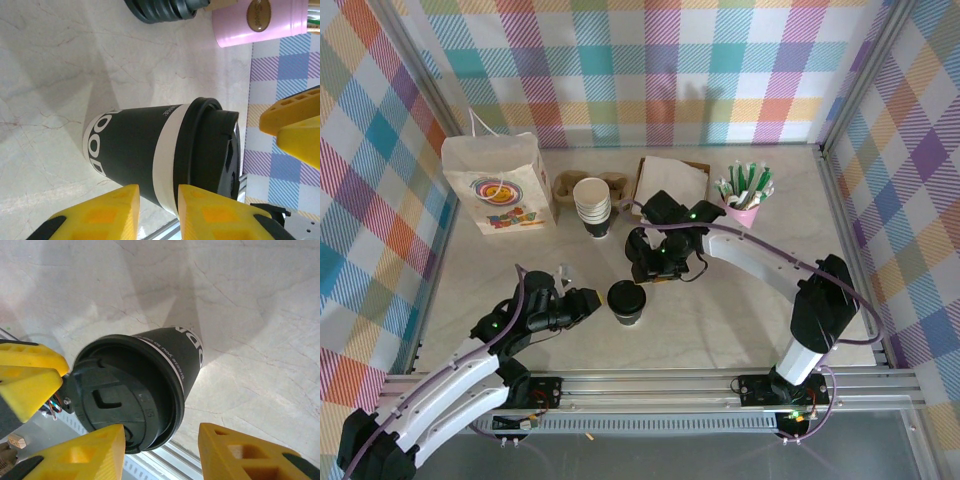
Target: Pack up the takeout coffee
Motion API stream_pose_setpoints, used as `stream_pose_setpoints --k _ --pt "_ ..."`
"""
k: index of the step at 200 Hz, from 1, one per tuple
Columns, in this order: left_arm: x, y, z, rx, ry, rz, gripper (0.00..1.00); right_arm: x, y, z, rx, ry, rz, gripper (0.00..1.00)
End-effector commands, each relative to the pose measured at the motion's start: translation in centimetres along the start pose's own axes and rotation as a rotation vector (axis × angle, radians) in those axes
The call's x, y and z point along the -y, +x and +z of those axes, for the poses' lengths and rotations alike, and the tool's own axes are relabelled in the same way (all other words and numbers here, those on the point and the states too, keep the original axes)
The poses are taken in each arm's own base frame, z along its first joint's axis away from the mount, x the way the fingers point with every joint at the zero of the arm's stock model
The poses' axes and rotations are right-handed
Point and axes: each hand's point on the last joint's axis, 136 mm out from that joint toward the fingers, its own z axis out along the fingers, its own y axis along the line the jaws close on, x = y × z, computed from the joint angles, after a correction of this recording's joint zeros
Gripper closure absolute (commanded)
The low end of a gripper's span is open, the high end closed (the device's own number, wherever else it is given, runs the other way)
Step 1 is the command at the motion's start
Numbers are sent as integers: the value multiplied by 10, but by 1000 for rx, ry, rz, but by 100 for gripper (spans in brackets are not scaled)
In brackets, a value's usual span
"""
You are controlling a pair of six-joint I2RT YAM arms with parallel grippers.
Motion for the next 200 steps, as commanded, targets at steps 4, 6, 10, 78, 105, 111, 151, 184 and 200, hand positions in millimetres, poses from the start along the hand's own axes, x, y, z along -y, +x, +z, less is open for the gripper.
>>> stream_pose_setpoints --k 4,6,10,78,105,111,151,184,200 --pt "9 -4 -3 6 18 10 72 -4 1 -10 3 25 -48 56" --pt "10 -4 -3 5 21 10 72 -5 1 -10 2 26 -50 56" --pt "11 -3 -2 -1 25 9 72 -7 1 -9 1 25 -57 56" --pt "18 0 8 -48 55 -1 74 -27 6 -1 -34 32 -133 49" --pt "19 1 9 -53 57 -4 75 -29 8 4 -50 35 -139 47" --pt "19 1 9 -53 58 -4 75 -29 9 6 -54 35 -140 47" --pt "19 0 7 -40 67 -10 75 -28 10 9 -62 44 -134 45" --pt "19 0 7 -38 77 -22 73 -29 10 12 -70 37 -132 44" --pt "19 0 7 -36 81 -27 72 -29 10 14 -74 34 -131 44"
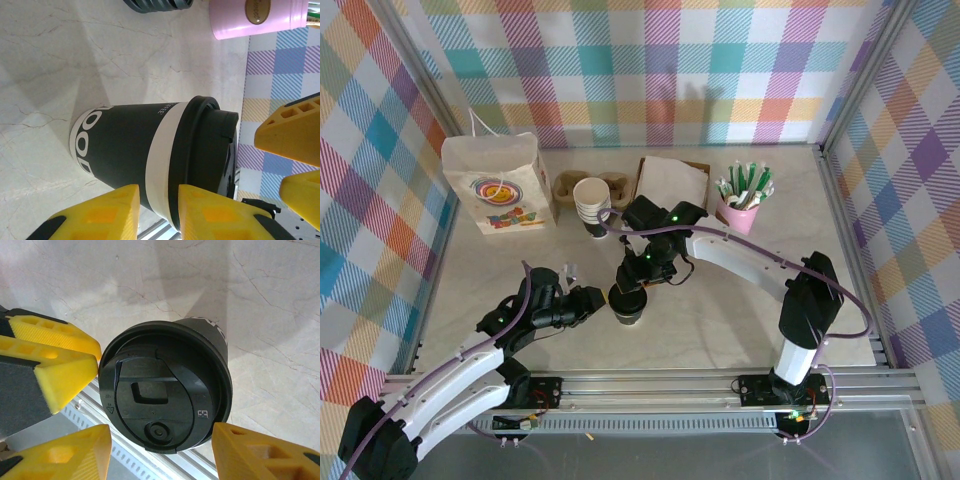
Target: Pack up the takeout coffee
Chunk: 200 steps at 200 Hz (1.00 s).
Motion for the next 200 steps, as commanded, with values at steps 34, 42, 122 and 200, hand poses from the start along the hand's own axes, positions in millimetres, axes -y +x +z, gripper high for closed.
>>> stream_pose_setpoints --k 34,42,122,200 --pt "13 -1 -4 9 62 -3 72 -6 -1 6 -22 -4 -3 44" --pt "12 -1 -4 9 62 -4 72 -6 -1 7 -26 -4 -3 43" --pt "2 3 -2 -3 34 -15 72 -8 1 13 -44 -14 9 43" --pt "0 6 1 -23 37 -20 75 -6 6 19 -62 -17 18 44"
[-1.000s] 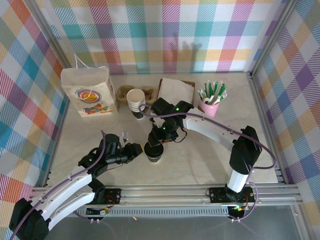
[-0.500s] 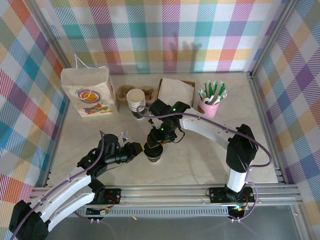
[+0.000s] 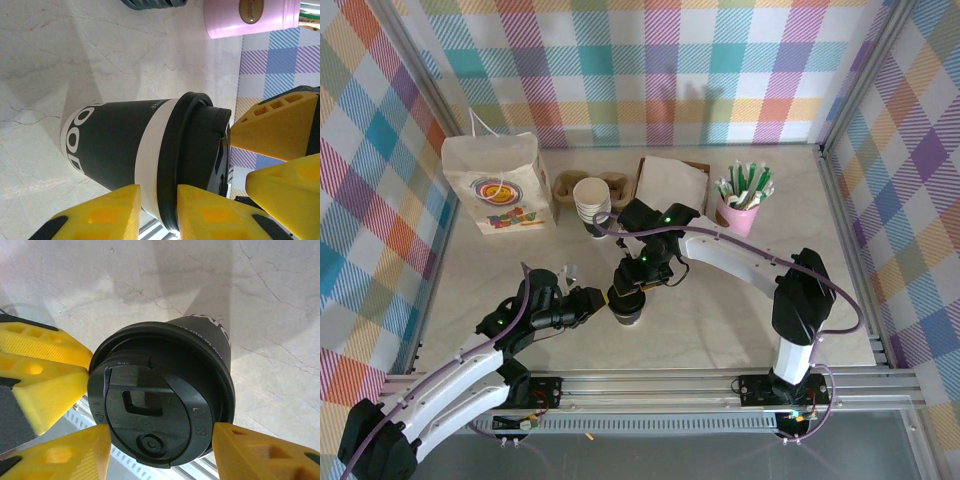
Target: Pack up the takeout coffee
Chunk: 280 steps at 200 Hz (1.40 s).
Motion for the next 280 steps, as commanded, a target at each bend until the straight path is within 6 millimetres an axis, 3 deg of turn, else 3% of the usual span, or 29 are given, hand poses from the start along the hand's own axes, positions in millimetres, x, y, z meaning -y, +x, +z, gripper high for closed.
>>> stream_pose_setpoints --k 1,176,280 --pt "-1 3 1 -15 14 -6 75 -5 4 5 -26 -19 10 44" --pt "-10 8 7 -36 4 -22 84 10 21 21 -96 20 54 46" --pt "-32 16 12 -56 -38 -46 88 21 28 32 -130 50 74 48"
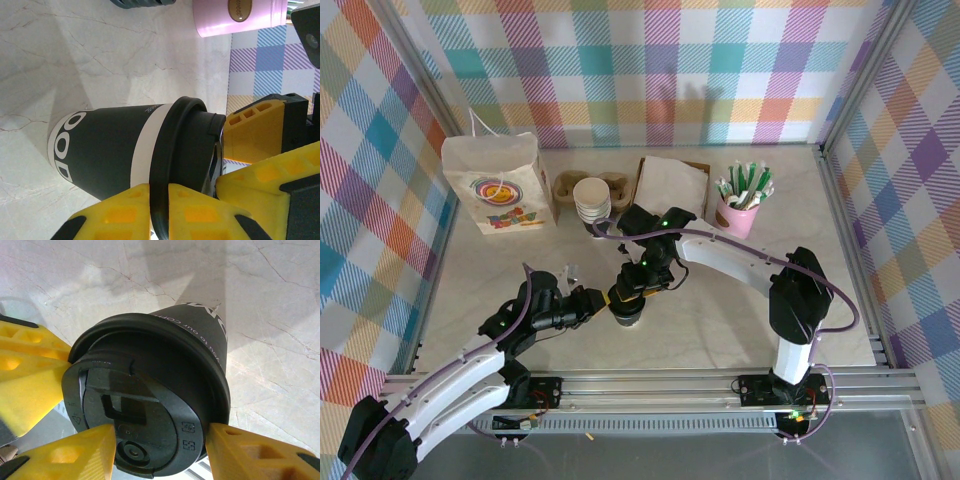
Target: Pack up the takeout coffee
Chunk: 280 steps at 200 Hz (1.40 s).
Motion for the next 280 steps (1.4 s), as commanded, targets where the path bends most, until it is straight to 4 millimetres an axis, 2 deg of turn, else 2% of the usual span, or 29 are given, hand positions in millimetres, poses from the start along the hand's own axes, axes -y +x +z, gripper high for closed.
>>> stream_pose_setpoints --k 1,93,170,215,255,280 --pt "-30 14 4 -48 -77 -49 88 14 16 18 -77 41 40 48" --pt "-56 25 4 -63 -124 -73 90 22 22 28 -108 58 55 49" --pt "-75 30 0 -58 -179 -79 88 40 33 36 -133 126 45 49" --pt "-73 23 3 -29 -183 -60 85 45 32 32 -127 175 2 49" --pt "-74 23 8 -48 -204 -56 85 38 29 29 -119 171 -16 49" --pt "-61 15 5 -29 -199 -17 84 32 26 21 -99 161 -16 49"
